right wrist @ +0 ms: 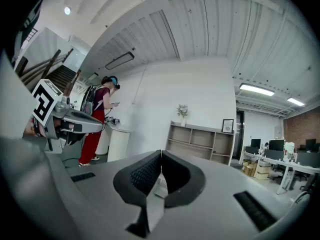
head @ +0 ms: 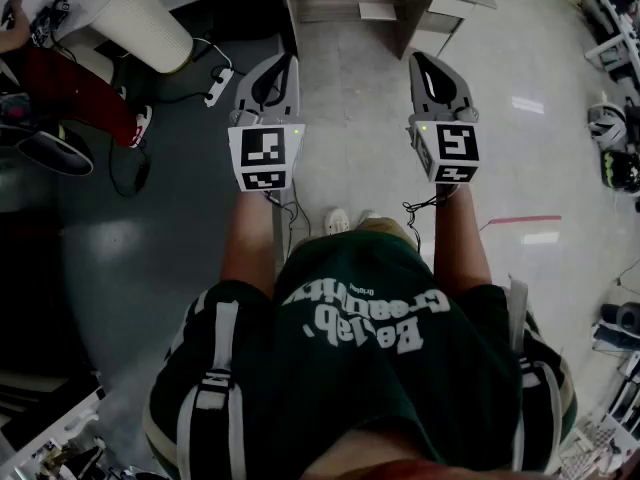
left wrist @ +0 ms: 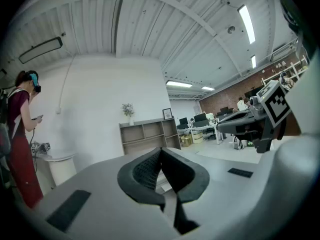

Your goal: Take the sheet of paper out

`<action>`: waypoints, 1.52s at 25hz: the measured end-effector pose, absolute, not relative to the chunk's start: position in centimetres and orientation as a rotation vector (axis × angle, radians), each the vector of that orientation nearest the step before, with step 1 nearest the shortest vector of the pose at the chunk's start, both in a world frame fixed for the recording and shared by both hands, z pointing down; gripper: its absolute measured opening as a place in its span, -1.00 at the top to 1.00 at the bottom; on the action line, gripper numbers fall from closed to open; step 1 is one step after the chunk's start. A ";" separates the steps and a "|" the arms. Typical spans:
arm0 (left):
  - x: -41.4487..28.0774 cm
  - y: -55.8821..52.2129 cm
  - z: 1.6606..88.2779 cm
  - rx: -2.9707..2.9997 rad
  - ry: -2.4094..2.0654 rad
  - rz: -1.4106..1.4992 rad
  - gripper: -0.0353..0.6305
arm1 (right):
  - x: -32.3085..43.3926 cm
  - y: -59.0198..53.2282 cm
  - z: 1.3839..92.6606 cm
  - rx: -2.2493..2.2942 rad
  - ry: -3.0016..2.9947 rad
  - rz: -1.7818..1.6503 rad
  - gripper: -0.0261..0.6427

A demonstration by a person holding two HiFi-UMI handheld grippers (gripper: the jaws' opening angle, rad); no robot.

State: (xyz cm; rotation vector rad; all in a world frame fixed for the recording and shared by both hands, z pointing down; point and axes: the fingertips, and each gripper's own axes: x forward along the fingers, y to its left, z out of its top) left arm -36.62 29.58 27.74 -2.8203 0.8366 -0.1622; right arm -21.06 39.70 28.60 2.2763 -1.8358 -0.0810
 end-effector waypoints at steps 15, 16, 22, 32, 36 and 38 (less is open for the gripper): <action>-37.8 29.4 28.2 -2.838 0.836 -0.145 0.84 | -23.1 39.0 28.7 2.246 -1.901 -0.110 0.82; -37.9 29.3 28.3 -2.840 0.834 -0.146 0.84 | -23.3 38.8 28.9 2.234 -1.904 -0.104 0.82; -38.6 28.7 28.7 -2.847 0.830 -0.157 0.84 | -25.1 37.9 29.2 2.196 -1.894 -0.153 0.82; -38.3 27.8 28.7 -2.858 0.833 -0.145 0.84 | -24.6 36.8 29.4 2.198 -1.866 -0.165 0.82; -38.0 27.0 29.0 -2.860 0.845 -0.154 0.84 | -23.7 35.9 29.6 2.204 -1.870 -0.155 0.82; -37.5 26.4 29.2 -2.859 0.849 -0.158 0.84 | -23.1 35.4 29.7 2.207 -1.874 -0.150 0.82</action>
